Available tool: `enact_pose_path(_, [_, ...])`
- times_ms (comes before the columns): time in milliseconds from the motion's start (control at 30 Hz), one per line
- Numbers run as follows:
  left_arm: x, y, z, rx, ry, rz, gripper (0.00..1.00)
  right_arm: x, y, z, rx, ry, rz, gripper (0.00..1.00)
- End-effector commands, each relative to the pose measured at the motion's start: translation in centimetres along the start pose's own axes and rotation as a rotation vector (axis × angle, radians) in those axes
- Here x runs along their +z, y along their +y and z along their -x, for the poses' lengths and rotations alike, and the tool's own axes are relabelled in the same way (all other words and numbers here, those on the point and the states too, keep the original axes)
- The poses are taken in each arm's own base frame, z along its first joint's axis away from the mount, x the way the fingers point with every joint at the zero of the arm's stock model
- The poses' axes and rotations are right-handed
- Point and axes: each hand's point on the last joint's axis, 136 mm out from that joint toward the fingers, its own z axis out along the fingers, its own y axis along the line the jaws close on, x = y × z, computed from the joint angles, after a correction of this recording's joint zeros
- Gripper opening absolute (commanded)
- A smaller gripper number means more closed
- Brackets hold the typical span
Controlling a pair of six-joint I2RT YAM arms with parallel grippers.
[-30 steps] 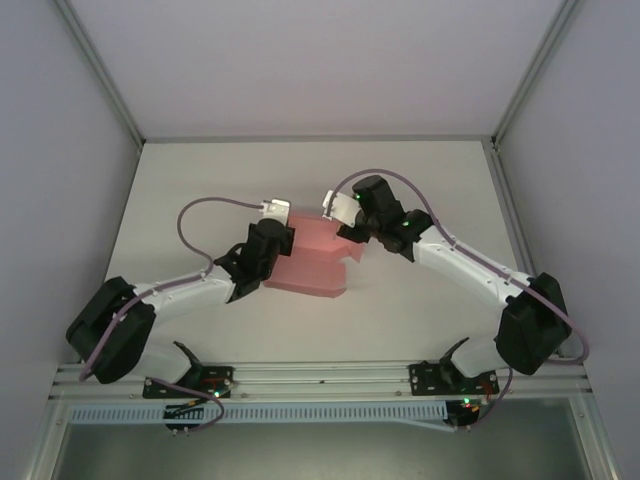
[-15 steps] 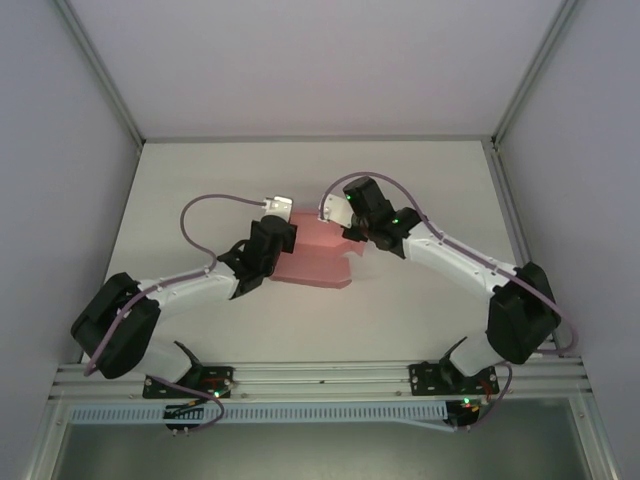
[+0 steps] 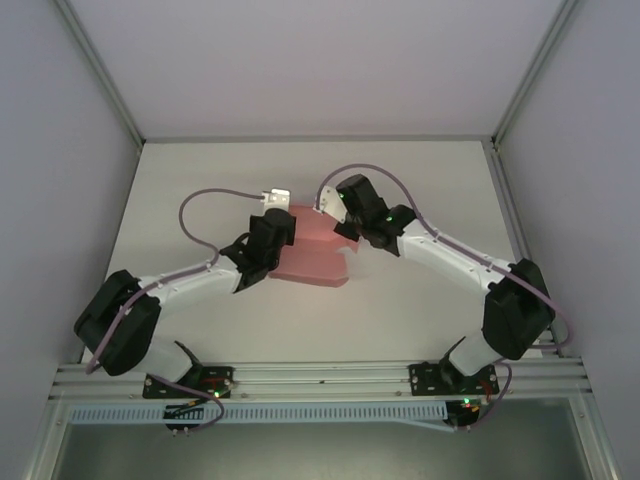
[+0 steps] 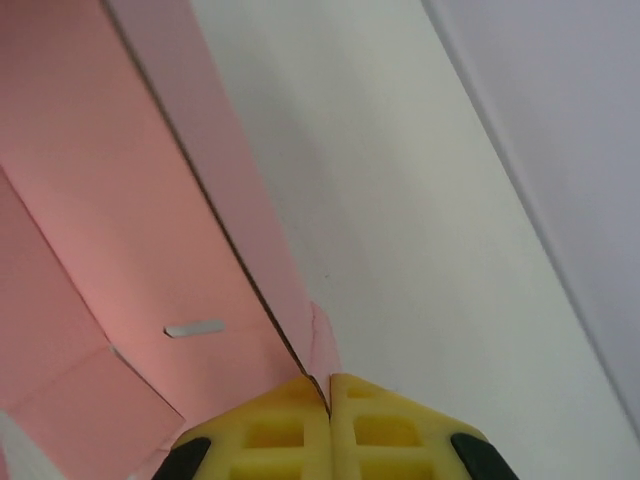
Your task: Assemble paper box
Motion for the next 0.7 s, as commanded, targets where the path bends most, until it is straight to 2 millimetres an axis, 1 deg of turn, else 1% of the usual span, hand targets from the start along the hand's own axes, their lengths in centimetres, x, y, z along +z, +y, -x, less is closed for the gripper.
enact_pose_path(0, [0.5, -0.2, 1.9, -0.147, -0.037, 0.046, 0.0, -0.5, -0.5, 3.4, 0.427, -0.07, -0.017, 0.0])
enact_pose_path(100, [0.9, -0.5, 1.6, -0.14, -0.017, 0.048, 0.0, -0.4, -1.6, 3.2, 0.568, -0.06, -0.092, 0.0])
enact_pose_path(133, [0.9, -0.7, 1.6, -0.125, -0.012, 0.046, 0.0, -0.5, -1.9, 3.2, 0.56, -0.045, -0.106, 0.01])
enact_pose_path(233, [0.9, -1.0, 1.6, -0.084, -0.008, 0.051, 0.0, -0.6, -2.2, 3.1, 0.446, 0.037, -0.106, 0.04])
enact_pose_path(267, [0.9, -0.9, 1.6, -0.083, -0.007, 0.053, 0.0, -0.6, -2.1, 2.8, 0.395, 0.065, -0.1, 0.07])
enact_pose_path(333, [0.8, -0.9, 1.6, -0.085, -0.009, 0.054, 0.0, -0.8, -2.9, 2.3, 0.358, 0.102, -0.145, 0.11])
enact_pose_path(367, [0.8, -0.9, 1.7, -0.086, -0.01, 0.051, 0.0, -0.9, -3.0, 2.1, 0.33, 0.116, -0.15, 0.19])
enact_pose_path(400, [0.9, -0.9, 1.5, -0.086, -0.007, 0.051, 0.0, -1.2, -3.7, 1.9, 0.332, 0.122, -0.188, 0.32])
enact_pose_path(433, [0.9, -1.0, 1.2, -0.078, -0.004, 0.044, 0.0, -1.5, -4.4, 1.6, 0.34, 0.119, -0.229, 0.47])
enact_pose_path(467, [0.8, -1.0, 1.2, -0.077, -0.007, 0.041, 0.0, -1.8, -4.8, 1.3, 0.345, 0.109, -0.245, 0.68])
enact_pose_path(533, [0.7, -1.1, 1.0, -0.08, -0.007, 0.02, 0.0, -2.3, -5.1, 0.5, 0.38, 0.09, -0.249, 0.71])
enact_pose_path(567, [0.5, -1.1, 1.2, -0.092, -0.016, 0.005, 0.0, -2.3, -4.8, -0.3, 0.409, 0.085, -0.226, 0.74])
enact_pose_path(667, [-0.1, -0.9, 1.8, -0.118, -0.041, -0.025, 0.0, -2.0, -4.6, -3.2, 0.527, 0.092, -0.186, 0.76])
